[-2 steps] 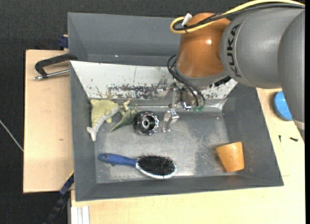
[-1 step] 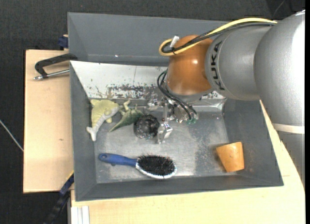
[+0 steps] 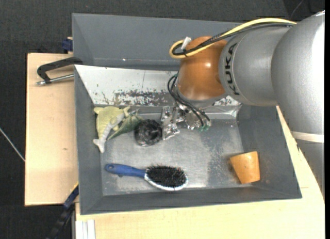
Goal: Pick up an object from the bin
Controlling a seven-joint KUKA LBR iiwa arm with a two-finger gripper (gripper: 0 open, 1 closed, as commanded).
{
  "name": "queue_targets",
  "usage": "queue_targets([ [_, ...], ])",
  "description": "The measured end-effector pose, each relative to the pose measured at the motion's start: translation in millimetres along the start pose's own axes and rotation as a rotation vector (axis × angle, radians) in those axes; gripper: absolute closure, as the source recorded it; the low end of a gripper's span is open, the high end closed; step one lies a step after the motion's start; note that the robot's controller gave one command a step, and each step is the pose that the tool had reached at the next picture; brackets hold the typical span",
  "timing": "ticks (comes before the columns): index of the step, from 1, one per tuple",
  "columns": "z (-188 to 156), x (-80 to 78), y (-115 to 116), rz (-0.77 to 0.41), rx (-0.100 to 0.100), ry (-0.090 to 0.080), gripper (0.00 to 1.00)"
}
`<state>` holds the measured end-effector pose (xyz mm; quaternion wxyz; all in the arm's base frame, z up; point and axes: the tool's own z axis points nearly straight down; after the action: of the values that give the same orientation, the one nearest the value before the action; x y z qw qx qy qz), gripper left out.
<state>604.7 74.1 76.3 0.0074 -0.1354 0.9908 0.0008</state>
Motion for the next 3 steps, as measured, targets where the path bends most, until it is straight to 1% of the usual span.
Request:
queue_targets([
  [1,-128,3.7,15,0.188,0.0,0.0,1.0],
  [2,-123,5.4,15,0.188,0.0,0.008,0.0],
  [3,-11,2.4,55,-0.239,-0.004,0.017,0.0],
])
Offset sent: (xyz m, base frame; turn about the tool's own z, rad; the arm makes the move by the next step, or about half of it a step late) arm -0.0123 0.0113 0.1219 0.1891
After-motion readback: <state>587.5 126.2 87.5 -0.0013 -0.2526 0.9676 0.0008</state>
